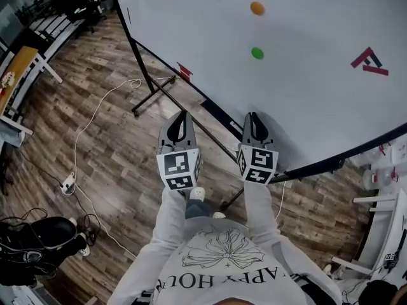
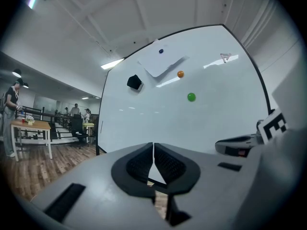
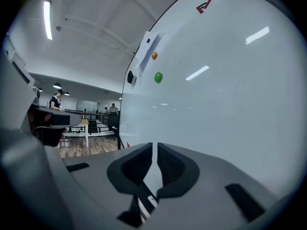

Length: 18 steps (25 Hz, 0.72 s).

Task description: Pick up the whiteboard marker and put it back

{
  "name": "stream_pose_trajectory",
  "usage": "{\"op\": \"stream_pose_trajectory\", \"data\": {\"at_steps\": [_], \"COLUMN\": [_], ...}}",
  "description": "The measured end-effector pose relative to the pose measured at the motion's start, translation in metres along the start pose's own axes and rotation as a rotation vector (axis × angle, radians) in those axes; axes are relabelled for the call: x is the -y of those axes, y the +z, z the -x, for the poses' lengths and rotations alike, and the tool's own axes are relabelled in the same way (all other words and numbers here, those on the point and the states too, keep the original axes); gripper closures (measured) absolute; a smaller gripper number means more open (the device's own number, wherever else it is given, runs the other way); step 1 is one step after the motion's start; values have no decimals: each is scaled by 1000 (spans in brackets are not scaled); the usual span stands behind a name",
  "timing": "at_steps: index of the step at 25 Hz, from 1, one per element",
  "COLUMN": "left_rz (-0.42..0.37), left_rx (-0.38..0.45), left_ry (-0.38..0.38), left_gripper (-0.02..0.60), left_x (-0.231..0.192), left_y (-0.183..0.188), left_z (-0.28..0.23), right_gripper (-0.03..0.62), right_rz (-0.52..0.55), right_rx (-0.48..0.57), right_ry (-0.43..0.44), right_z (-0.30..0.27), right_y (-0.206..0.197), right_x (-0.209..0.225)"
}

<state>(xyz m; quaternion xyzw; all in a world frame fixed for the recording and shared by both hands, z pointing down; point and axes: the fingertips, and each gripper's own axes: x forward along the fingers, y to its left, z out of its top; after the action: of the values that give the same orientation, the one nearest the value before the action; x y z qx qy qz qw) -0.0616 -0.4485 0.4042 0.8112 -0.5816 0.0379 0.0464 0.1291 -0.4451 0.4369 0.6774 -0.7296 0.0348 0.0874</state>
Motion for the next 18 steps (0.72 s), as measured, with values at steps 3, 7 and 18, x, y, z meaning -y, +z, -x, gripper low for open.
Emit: {"op": "stream_pose_trajectory", "data": {"at_steps": [3,7,18], "left_rz": [-4,-5,-19], "left_rx": [9,16,21], "left_ry": [-5,-11,-23], "left_gripper": [572,572,572], "left_x": [4,9,15], "left_y": [5,7,9], "left_z": [2,5,3], "right_gripper": [568,574,582], "right_rz": [-21,-37,-32], "right_rx": [20,38,53], "right_ry": [-12,-21,-42], "right_z": [7,15,17], "right_y": [6,10,10], "right_x": [4,8,14]}}
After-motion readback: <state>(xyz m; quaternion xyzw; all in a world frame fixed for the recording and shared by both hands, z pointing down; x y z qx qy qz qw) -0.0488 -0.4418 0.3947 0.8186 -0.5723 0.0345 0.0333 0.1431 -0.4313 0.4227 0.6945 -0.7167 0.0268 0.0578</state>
